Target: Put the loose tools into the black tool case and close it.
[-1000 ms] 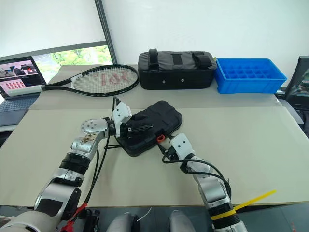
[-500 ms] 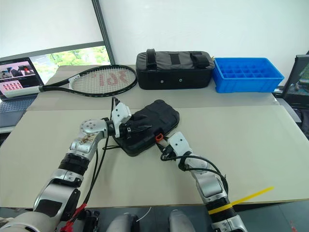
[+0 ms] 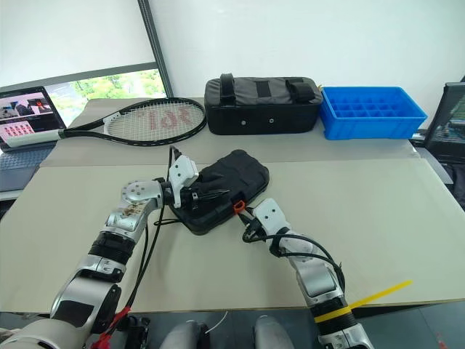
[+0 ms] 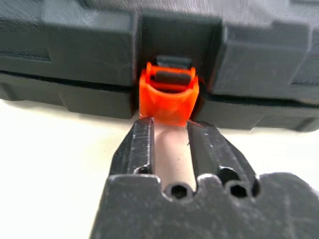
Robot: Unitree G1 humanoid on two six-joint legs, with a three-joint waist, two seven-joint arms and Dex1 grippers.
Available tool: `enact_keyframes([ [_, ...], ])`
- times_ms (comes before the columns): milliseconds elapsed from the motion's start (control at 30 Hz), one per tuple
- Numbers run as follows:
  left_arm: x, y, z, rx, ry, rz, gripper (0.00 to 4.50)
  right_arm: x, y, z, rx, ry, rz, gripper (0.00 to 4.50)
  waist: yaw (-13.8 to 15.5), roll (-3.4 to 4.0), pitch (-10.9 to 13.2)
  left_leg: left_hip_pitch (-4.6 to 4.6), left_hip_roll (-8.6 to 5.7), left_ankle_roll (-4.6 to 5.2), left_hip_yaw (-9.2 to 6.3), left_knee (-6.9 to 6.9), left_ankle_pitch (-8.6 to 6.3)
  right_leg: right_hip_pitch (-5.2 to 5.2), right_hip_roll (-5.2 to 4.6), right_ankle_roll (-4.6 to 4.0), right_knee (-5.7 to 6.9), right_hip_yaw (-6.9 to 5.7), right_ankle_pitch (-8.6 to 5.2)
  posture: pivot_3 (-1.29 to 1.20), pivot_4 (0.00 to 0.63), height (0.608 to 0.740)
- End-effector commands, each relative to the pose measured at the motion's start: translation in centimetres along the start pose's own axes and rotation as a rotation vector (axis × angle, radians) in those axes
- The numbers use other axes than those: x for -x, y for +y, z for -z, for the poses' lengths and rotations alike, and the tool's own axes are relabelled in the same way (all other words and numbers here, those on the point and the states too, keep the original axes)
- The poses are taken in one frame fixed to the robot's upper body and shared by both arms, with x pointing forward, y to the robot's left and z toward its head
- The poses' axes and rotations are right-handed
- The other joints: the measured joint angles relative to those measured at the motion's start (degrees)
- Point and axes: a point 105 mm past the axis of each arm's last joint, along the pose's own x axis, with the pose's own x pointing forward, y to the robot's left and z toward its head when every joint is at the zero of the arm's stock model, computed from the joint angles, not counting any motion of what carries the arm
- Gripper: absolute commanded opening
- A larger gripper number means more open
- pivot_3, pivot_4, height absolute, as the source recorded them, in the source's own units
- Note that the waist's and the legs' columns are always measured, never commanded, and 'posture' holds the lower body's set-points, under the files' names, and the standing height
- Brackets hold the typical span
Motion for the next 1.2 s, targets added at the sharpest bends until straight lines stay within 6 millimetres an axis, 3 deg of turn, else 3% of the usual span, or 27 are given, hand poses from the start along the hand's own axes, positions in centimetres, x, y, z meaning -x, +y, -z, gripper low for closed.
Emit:
enact_keyframes([
  [33, 0.0, -1.0, 2.7, 0.065, 0.078, 0.018, 2.50, 0.7, -0.2, -2.4, 0.034, -0.075, 0.016, 1.26, 0.0, 0.00, 0.0, 0.00, 0.00, 0.00, 0.00, 0.00, 0.00, 0.00, 0.00, 0.00, 0.00, 0.00, 0.00, 0.00, 0.150, 0.707],
  [300, -0.3, -1.2, 2.7, 0.068, 0.075, 0.022, 2.50, 0.9, -0.4, -2.8, 0.050, -0.072, 0.031, 1.26, 0.3, -0.01, 0.0, 0.00, -0.01, 0.00, 0.00, 0.01, 0.00, 0.02, -0.01, 0.00, -0.02, 0.00, 0.00, 0.00, 0.150, 0.707],
  [500, -0.5, -1.2, 2.7, 0.070, 0.069, 0.019, 2.50, 0.8, -0.8, -0.7, 0.078, 0.056, 0.014, 1.26, 0.6, 0.00, 0.0, 0.01, -0.03, 0.00, 0.01, 0.02, 0.00, 0.03, -0.03, 0.00, -0.03, 0.00, 0.00, 0.00, 0.150, 0.707],
  [633, -0.6, -1.3, 2.7, 0.071, 0.065, 0.015, 2.50, 0.3, -0.9, -0.7, 0.081, 0.068, 0.002, 1.26, 0.9, 0.00, 0.0, 0.01, -0.03, 0.00, 0.02, 0.02, 0.00, 0.02, -0.03, 0.00, -0.03, 0.00, 0.00, 0.00, 0.150, 0.707],
  [767, -0.5, -1.3, 2.8, 0.074, 0.063, 0.009, 2.50, 0.0, -1.2, -2.3, 0.083, -0.001, 0.013, 1.26, 1.1, -0.01, 0.0, 0.00, -0.03, 0.00, 0.02, 0.02, 0.00, 0.02, -0.03, 0.00, -0.03, 0.00, 0.00, 0.00, 0.150, 0.707],
  [1067, -0.5, -1.3, 2.9, 0.077, 0.060, -0.003, 2.50, 0.9, -2.7, -8.3, 0.046, -0.289, 0.128, 1.26, 0.7, 0.00, 0.0, 0.02, -0.02, 0.00, -0.01, 0.01, 0.00, 0.00, 0.00, 0.00, 0.01, 0.01, 0.00, 0.00, 0.150, 0.707],
  [1200, -0.5, -1.3, 3.0, 0.077, 0.060, -0.004, 2.50, 1.3, -2.9, -8.6, 0.047, -0.305, 0.147, 1.26, 1.0, -0.03, -0.1, 0.01, -0.03, 0.00, -0.02, 0.01, 0.00, 0.03, -0.01, 0.00, -0.04, 0.00, 0.00, 0.00, 0.150, 0.707],
])
